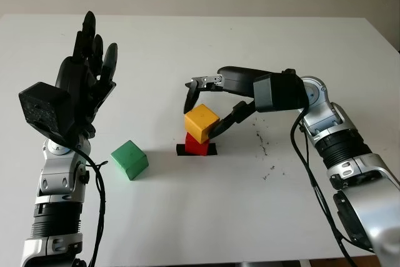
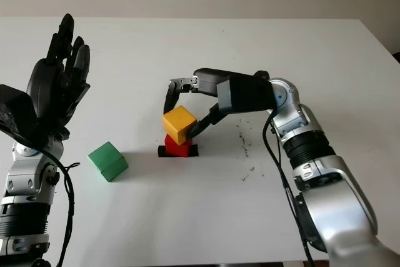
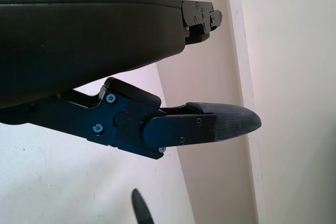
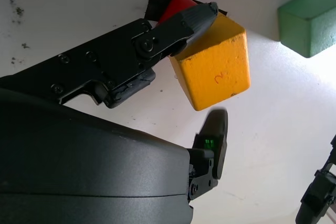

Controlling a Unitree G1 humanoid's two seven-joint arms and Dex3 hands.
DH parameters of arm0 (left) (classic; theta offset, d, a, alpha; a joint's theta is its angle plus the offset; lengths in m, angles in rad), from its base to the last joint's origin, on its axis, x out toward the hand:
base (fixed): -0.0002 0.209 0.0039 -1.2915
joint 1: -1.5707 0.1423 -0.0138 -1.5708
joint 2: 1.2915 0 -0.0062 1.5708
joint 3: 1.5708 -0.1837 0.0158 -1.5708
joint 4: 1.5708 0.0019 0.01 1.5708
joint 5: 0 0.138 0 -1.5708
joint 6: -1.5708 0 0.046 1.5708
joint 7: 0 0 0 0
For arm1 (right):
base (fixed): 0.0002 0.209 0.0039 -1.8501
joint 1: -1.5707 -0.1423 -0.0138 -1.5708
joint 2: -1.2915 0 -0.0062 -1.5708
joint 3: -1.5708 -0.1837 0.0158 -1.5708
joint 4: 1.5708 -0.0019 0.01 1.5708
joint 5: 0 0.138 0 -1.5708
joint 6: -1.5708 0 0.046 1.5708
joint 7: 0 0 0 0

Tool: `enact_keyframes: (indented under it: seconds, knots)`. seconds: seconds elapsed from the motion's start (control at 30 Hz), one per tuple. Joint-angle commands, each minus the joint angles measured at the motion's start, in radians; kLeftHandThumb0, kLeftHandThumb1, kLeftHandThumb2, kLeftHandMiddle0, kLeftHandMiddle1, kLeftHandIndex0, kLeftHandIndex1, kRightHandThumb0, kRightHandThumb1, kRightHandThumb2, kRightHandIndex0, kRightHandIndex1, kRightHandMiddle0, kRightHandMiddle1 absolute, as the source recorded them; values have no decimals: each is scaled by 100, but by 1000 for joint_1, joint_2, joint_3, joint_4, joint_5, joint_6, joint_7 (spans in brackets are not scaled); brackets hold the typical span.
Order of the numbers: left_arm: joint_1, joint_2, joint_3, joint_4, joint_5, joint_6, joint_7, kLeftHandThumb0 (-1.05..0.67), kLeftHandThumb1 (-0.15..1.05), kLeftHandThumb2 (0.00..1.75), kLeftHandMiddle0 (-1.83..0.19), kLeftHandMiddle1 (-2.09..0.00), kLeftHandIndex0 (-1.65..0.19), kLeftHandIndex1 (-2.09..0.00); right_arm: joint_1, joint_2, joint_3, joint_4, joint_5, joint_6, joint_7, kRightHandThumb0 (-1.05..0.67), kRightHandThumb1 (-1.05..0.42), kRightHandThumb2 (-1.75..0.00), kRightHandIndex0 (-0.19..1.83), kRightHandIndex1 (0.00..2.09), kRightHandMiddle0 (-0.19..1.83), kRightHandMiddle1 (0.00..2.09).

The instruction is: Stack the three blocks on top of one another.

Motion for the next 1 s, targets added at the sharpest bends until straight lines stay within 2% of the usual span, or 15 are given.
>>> enact_keyframes:
  seconds: [0.0, 0.17, 0.3, 0.53, 0.57, 0.6, 0.63, 0.7, 0.8, 0.87, 0.97]
  knots:
    - [8, 2, 4, -7, -2, -6, -2, -72, 105, 44, 9, -6, 9, -6, -2, -19, 6, -29, -6, -11, 2, -77, -84, -6, -10, 1, -4, 55]
    - [8, 2, 4, -7, -2, -7, -3, -70, 105, 45, 9, -6, 8, -6, 10, -34, 2, -63, -6, -17, 3, -87, -85, -6, -19, 0, -17, 28]
    - [10, 1, 6, -8, -8, -6, -5, -70, 105, 46, 9, -5, 8, -6, 29, -53, -13, -103, 10, -12, 3, -93, -84, -5, -19, 0, -19, 4]
    - [11, 1, 5, -6, -2, -6, 0, -71, 105, 45, 9, -5, 8, -6, 107, -105, -93, -278, 99, 128, 10, -92, -83, -5, -19, 0, -19, 0]
    - [12, 0, 6, -5, -3, -7, 2, -71, 105, 45, 9, -5, 8, -6, 140, -105, -129, -320, 137, 181, -4, -92, -85, -6, -19, 0, -19, 0]
    - [12, -1, 7, -5, -3, -8, 3, -71, 105, 45, 8, -6, 8, -6, 164, -104, -154, -354, 164, 223, -14, -90, -96, -9, -17, 2, -19, 1]
    - [12, -2, 7, -4, -4, -8, 3, -71, 105, 45, 8, -6, 8, -6, 191, -103, -177, -386, 185, 258, -30, -89, -100, -9, -16, 2, -19, 2]
    - [13, -1, 7, -2, -6, -12, 0, -71, 105, 45, 8, -6, 7, -6, 238, -94, -210, -436, 214, 304, -66, -89, -104, -20, -12, 5, -15, 5]
    - [15, 1, 7, 2, -7, -16, -6, -71, 105, 45, 8, -5, 7, -6, 322, -55, -262, -471, 268, 295, -137, -83, -105, -35, -12, 5, -12, 6]
    - [15, 1, 8, 4, -5, -18, -5, -72, 105, 45, 8, -5, 6, -6, 365, -36, -274, -490, 268, 285, -193, -84, -105, -50, -11, 5, -10, 7]
    - [15, 2, 8, 9, -9, -23, -12, -72, 105, 46, 9, -5, 6, -6, 425, 0, -282, -536, 258, 322, -281, -81, -105, -62, -11, 5, -10, 6]
